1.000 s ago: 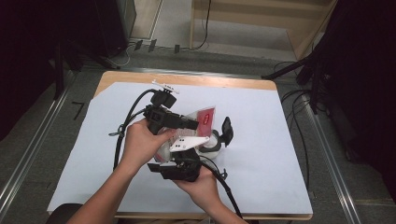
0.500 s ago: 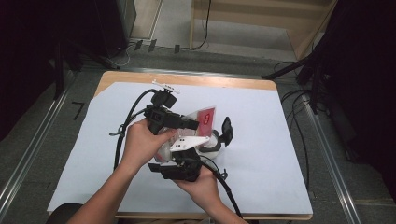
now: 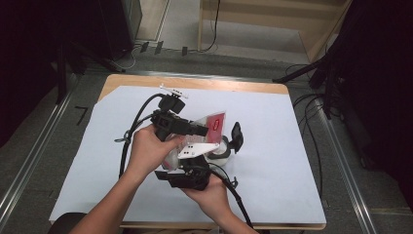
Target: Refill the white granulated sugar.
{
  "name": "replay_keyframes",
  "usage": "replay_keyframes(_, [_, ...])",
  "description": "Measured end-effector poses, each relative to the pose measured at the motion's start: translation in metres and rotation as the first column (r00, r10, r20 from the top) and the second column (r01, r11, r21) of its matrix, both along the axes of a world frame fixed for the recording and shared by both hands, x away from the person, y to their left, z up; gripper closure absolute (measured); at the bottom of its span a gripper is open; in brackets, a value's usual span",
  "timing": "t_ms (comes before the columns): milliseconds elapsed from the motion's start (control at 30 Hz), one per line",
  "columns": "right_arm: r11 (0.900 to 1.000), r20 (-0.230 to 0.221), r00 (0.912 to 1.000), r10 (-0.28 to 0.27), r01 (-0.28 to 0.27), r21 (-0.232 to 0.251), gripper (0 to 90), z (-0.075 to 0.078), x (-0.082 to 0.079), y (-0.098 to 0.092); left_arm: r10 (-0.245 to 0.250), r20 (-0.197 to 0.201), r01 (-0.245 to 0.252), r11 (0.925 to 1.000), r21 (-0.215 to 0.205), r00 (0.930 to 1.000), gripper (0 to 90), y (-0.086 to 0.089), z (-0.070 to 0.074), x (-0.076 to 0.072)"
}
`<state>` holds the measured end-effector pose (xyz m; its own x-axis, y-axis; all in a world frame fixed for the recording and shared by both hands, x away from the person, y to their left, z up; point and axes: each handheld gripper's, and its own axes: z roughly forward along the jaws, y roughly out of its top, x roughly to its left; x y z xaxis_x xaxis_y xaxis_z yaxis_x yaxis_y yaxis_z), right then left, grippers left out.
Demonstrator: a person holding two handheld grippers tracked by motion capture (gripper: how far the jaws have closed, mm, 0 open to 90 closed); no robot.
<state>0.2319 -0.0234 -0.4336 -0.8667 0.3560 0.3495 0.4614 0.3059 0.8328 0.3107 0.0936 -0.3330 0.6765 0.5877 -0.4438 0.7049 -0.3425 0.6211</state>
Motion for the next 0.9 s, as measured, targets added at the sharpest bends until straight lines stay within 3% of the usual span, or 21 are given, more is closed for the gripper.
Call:
replay_keyframes(567, [1.0,0.002,1.0,-0.008,0.008,0.003,62.9,-0.0005,-0.0002,0.0007,0.003,0.002,-0.003,1.0,0.0,1.0,67.1,-0.0006,0.0004,-0.0011])
replay_keyframes(900, [1.0,-0.008,1.0,-0.004,0.004,0.017,62.9,0.0011,-0.0002,0.0023,0.004,0.005,-0.005,0.9997,0.023,1.0,66.9,-0.0009,0.0035,-0.0025])
